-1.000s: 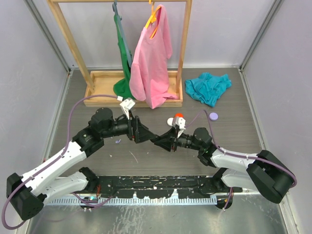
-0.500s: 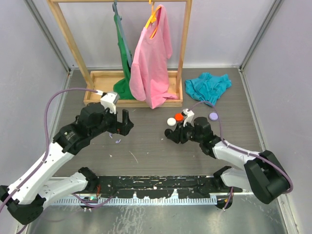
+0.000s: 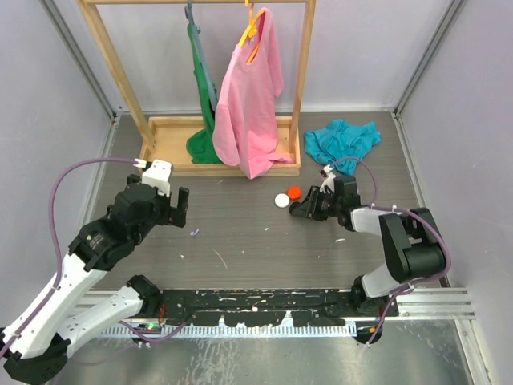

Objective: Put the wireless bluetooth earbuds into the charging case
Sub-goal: Place the charging case at the center of the board.

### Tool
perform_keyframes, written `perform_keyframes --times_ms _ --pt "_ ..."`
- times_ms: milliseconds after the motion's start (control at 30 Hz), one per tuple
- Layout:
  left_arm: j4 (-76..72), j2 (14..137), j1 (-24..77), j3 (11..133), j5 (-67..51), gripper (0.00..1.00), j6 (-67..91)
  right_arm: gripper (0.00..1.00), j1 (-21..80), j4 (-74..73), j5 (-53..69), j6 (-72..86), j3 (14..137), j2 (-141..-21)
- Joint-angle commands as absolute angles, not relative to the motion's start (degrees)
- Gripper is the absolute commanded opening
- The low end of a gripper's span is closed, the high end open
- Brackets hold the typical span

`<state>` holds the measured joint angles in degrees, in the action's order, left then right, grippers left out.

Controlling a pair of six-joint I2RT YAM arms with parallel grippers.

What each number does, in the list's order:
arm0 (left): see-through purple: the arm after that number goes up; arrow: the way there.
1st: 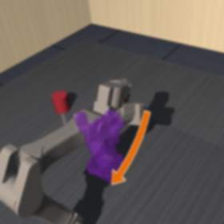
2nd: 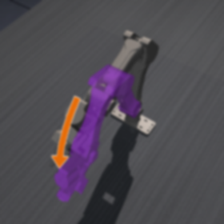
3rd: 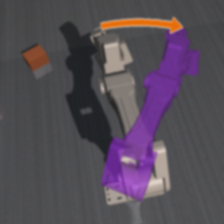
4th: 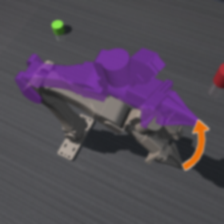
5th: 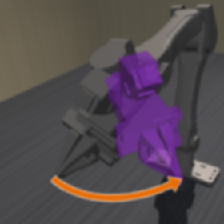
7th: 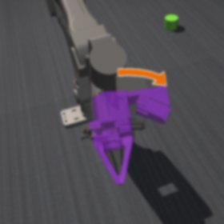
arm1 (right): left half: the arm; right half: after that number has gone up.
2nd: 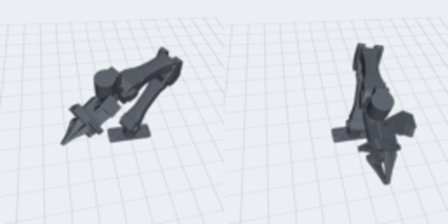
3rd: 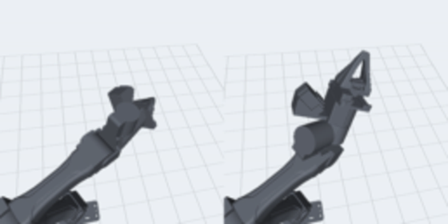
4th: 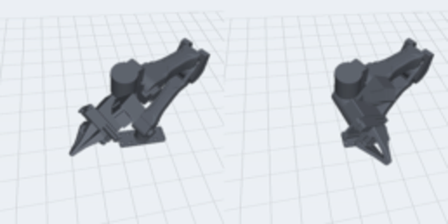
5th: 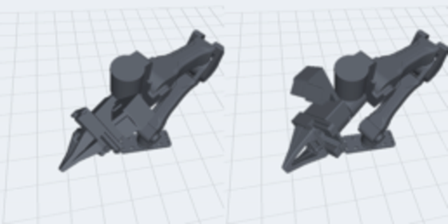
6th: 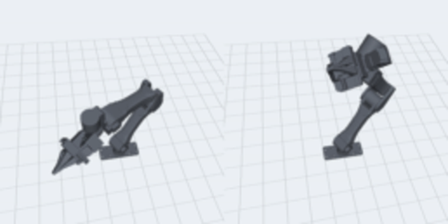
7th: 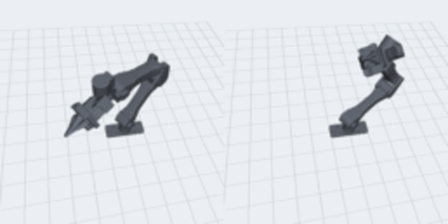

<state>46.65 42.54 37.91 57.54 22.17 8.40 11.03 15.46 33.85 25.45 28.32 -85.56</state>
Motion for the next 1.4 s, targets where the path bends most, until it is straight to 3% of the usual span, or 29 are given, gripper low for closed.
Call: perform_keyframes --times_ms 0,267,633,1000,1367 --pt "45.7 40.9 36.4 56.2 25.3 0.98 7.6 0.15 10.7 15.6 34.9 27.3 32.9 -88.5" --pt "45.5 38.8 34.9 55.5 25.0 0.98 7.6 0.41 10.3 10.3 30.7 26.2 36.7 -90.7" --pt "45.4 35.6 33.8 54.9 24.9 0.98 7.7 0.72 9.3 -8.3 15.0 19.3 42.6 -82.8" --pt "44.7 31.7 33.5 53.9 25.5 0.98 7.5 0.82 6.3 -19.8 -14.5 11.0 51.5 -80.4" --pt "44.7 31.2 33.0 53.7 24.7 0.98 7.6 0.82 -1.5 -13.9 -9.9 11.9 55.1 -90.1"
